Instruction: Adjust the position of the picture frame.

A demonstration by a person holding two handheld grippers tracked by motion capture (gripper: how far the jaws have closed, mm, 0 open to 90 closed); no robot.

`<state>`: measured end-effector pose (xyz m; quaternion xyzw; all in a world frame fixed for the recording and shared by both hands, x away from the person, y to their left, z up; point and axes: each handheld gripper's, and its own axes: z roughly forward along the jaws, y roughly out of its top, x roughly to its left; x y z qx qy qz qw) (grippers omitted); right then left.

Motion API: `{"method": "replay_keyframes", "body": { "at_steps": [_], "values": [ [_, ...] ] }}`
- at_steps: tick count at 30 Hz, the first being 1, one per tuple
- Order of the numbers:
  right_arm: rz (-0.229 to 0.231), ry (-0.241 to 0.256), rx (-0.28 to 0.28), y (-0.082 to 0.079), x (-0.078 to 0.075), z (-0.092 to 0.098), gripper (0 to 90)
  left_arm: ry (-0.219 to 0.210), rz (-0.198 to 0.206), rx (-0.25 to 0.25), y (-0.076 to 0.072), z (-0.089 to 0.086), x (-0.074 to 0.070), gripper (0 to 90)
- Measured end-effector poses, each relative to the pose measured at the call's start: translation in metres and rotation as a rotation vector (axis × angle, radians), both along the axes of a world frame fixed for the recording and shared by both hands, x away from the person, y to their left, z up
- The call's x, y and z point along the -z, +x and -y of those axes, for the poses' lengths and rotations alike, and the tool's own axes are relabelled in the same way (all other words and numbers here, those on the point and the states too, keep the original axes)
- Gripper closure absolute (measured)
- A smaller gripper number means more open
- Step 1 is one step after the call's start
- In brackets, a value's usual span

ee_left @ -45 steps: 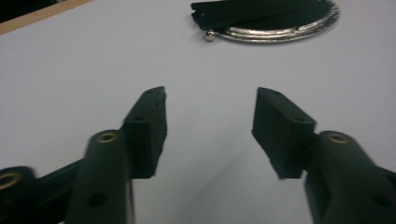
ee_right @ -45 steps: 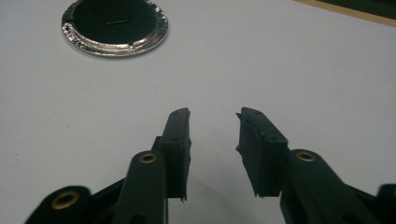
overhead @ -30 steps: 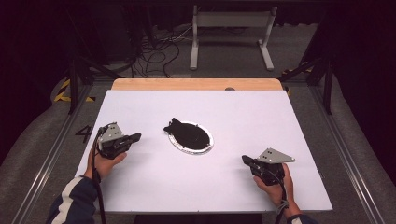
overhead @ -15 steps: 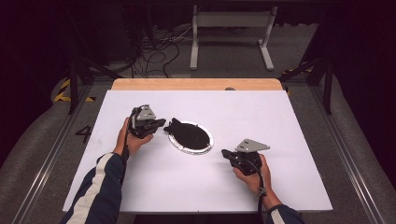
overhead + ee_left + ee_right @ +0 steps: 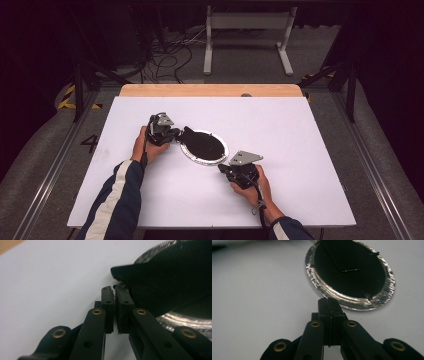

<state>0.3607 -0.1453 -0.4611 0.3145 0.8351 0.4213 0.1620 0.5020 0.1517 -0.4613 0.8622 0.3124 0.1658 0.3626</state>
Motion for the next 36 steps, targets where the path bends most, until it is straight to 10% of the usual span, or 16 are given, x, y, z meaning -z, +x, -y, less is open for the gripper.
{"method": "replay_keyframes", "body": {
  "at_steps": [14, 36],
  "values": [
    [-0.028, -0.060, 0.033, 0.004, 0.001, 0.008, 90.0, 0.035, -0.058, 0.138, -0.014, 0.007, -0.005, 89.8],
    [-0.052, -0.091, 0.052, 0.002, -0.002, 0.045, 90.0, 0.045, -0.067, 0.307, -0.093, 0.021, -0.003, 90.0]
  ]
}}
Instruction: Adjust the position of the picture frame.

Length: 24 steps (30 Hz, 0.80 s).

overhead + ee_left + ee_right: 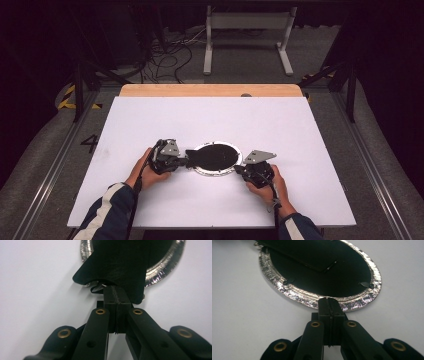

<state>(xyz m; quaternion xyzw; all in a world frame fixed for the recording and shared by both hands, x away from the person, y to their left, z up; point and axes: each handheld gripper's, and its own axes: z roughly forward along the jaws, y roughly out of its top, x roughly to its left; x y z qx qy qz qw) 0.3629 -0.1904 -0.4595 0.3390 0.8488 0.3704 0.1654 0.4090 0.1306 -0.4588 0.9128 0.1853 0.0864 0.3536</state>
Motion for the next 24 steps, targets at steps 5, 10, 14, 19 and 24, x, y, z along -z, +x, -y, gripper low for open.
{"method": "replay_keyframes", "body": {
  "at_steps": [5, 10, 14, 19, 24],
  "values": [
    [0.006, 0.003, 0.038, 0.001, 0.000, 0.012, 90.0, 0.021, 0.030, 0.028, -0.017, 0.012, 0.000, 90.0],
    [0.009, 0.003, 0.058, 0.003, 0.000, 0.016, 90.0, 0.011, 0.013, 0.021, -0.022, 0.016, 0.000, 90.0],
    [0.017, -0.004, 0.079, 0.005, 0.000, 0.016, 90.0, 0.009, 0.011, 0.026, -0.025, 0.018, 0.000, 90.0],
    [0.027, -0.007, 0.098, 0.007, 0.001, 0.017, 90.0, 0.003, 0.003, 0.039, -0.029, 0.022, 0.000, 90.0],
    [0.037, -0.008, 0.125, 0.011, 0.001, 0.018, 90.0, -0.003, -0.006, 0.070, -0.035, 0.028, 0.001, 90.0]
  ]
}}
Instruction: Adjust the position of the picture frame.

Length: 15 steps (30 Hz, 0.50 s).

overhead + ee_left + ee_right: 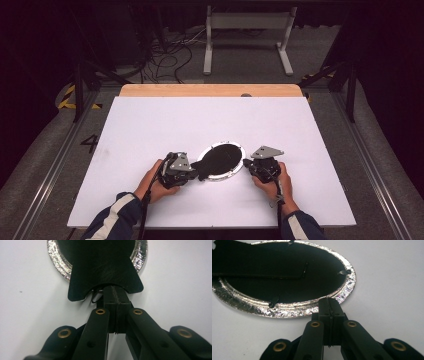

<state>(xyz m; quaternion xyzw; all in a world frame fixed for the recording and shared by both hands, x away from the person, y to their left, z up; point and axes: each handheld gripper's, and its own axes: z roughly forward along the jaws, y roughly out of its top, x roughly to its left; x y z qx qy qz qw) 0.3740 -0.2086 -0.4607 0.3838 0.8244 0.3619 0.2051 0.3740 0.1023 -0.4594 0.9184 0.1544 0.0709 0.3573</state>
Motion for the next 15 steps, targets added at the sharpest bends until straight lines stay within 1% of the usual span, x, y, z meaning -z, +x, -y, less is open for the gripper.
{"method": "replay_keyframes", "body": {
  "at_steps": [4, 5, 7, 8, 10, 11, 12, 15],
  "values": [
    [0.002, 0.005, 0.009, 0.0012, 0.0003, 0.0006, 90.0, -0.009, -0.013, 0.010, -0.0024, 0.0035, 0.0004, 90.0],
    [0.002, 0.005, 0.011, 0.0014, 0.0004, 0.0007, 90.0, -0.009, -0.009, 0.015, -0.0023, 0.0039, 0.0004, 90.0],
    [0.003, 0.004, 0.012, 0.0015, 0.0004, 0.0009, 90.0, -0.017, -0.018, 0.016, -0.0032, 0.0046, 0.0009, 90.0],
    [0.003, 0.004, 0.013, 0.0015, 0.0004, 0.0009, 90.0, -0.018, -0.014, 0.019, -0.0031, 0.0048, 0.0009, 90.0],
    [0.003, 0.004, 0.014, 0.0014, 0.0004, 0.0008, 90.0, -0.024, -0.025, 0.022, -0.0028, 0.0042, 0.0008, 89.6],
    [0.004, 0.004, 0.015, 0.0013, 0.0004, 0.0008, 90.0, -0.029, -0.039, 0.026, -0.0028, 0.0036, 0.0008, 89.1],
    [0.003, 0.004, 0.015, 0.0012, 0.0004, 0.0007, 90.0, -0.034, -0.034, 0.032, -0.0026, 0.0036, 0.0011, 89.3],
    [0.003, 0.006, 0.018, 0.0006, 0.0004, 0.0004, 90.0, -0.014, -0.023, 0.049, -0.0026, 0.0024, -0.0004, 87.9]
  ]
}}
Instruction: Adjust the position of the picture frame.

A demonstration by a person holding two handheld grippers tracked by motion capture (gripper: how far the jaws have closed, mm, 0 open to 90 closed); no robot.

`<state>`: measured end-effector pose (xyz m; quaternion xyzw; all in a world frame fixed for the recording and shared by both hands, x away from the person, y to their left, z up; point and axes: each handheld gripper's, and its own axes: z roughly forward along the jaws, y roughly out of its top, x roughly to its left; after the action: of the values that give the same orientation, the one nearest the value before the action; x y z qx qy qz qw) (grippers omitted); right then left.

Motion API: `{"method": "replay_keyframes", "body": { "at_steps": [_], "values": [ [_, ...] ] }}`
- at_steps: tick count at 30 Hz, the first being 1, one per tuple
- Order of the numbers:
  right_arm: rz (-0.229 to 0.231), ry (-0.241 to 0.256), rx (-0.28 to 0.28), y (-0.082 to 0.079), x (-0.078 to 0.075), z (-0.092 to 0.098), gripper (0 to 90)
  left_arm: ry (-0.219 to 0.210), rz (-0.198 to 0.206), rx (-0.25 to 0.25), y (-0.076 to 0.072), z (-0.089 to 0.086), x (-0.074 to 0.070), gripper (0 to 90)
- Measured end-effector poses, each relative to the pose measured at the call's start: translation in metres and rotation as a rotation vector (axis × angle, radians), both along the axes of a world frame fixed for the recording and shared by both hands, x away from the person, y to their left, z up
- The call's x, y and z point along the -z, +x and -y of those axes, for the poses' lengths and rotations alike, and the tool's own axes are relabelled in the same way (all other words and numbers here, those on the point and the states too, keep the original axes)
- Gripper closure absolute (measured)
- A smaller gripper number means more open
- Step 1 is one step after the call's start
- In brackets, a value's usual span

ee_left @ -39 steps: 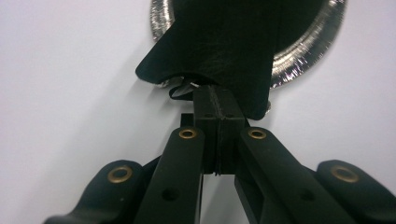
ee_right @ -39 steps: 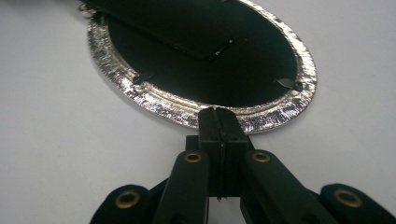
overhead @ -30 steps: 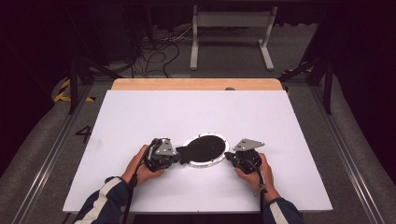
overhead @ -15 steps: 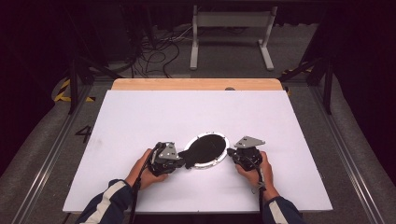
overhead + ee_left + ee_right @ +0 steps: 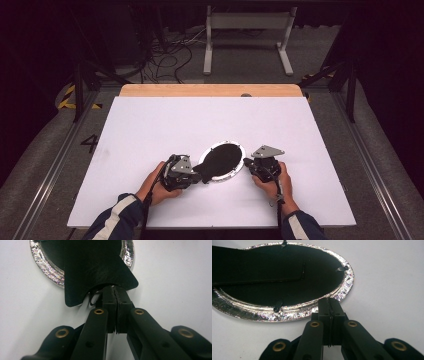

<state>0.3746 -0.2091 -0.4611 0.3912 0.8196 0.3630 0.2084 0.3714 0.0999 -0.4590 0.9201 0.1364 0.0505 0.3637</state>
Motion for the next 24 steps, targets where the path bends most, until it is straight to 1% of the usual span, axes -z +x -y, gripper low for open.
{"method": "replay_keyframes", "body": {
  "at_steps": [1, 2, 5, 6, 8, 10, 12, 14, 15, 16, 19, 22, 23, 24],
  "values": [
    [-0.001, 0.002, -0.002, 0.000, 0.000, 0.000, 89.9, -0.002, -0.007, -0.005, 0.000, -0.001, 0.000, 87.9],
    [-0.002, 0.004, -0.002, 0.000, 0.000, 0.001, 89.7, -0.002, -0.004, -0.004, 0.000, -0.003, -0.001, 87.9],
    [-0.011, 0.007, -0.006, -0.002, 0.000, 0.000, 89.0, -0.008, -0.002, -0.037, 0.002, -0.011, -0.003, 87.9],
    [-0.012, 0.007, -0.008, -0.002, -0.001, 0.000, 88.9, -0.008, -0.002, -0.037, 0.002, -0.011, -0.003, 87.8],
    [-0.015, 0.009, -0.012, -0.002, -0.001, 0.000, 88.8, -0.026, 0.009, -0.065, 0.005, -0.018, -0.006, 87.5],
    [-0.023, 0.017, -0.020, -0.003, -0.001, 0.000, 88.7, -0.053, 0.013, -0.107, 0.009, -0.023, -0.008, 86.8],
    [-0.028, 0.014, -0.027, -0.004, -0.001, -0.001, 88.7, -0.066, 0.016, -0.134, 0.013, -0.026, -0.007, 86.1],
    [-0.032, 0.012, -0.030, -0.005, -0.002, -0.001, 88.5, -0.072, 0.017, -0.156, 0.015, -0.025, -0.006, 85.5],
    [-0.035, 0.015, -0.035, -0.005, -0.002, -0.001, 88.5, -0.071, 0.025, -0.161, 0.017, -0.025, -0.005, 85.0],
    [-0.040, 0.019, -0.036, -0.006, -0.002, -0.002, 88.4, -0.081, 0.027, -0.181, 0.020, -0.023, -0.004, 84.4],
    [-0.048, 0.016, -0.047, -0.008, -0.002, -0.003, 88.1, -0.088, 0.031, -0.190, 0.023, -0.022, -0.003, 84.0],
    [-0.063, 0.014, -0.069, -0.010, -0.003, -0.005, 86.0, -0.099, 0.017, -0.208, 0.029, -0.018, 0.001, 81.8],
    [-0.068, 0.011, -0.076, -0.011, -0.004, -0.006, 85.8, -0.090, 0.018, -0.209, 0.030, -0.017, 0.001, 81.4],
    [-0.073, 0.008, -0.082, -0.011, -0.004, -0.006, 85.8, -0.090, 0.011, -0.212, 0.031, -0.015, 0.003, 80.9]
  ]
}}
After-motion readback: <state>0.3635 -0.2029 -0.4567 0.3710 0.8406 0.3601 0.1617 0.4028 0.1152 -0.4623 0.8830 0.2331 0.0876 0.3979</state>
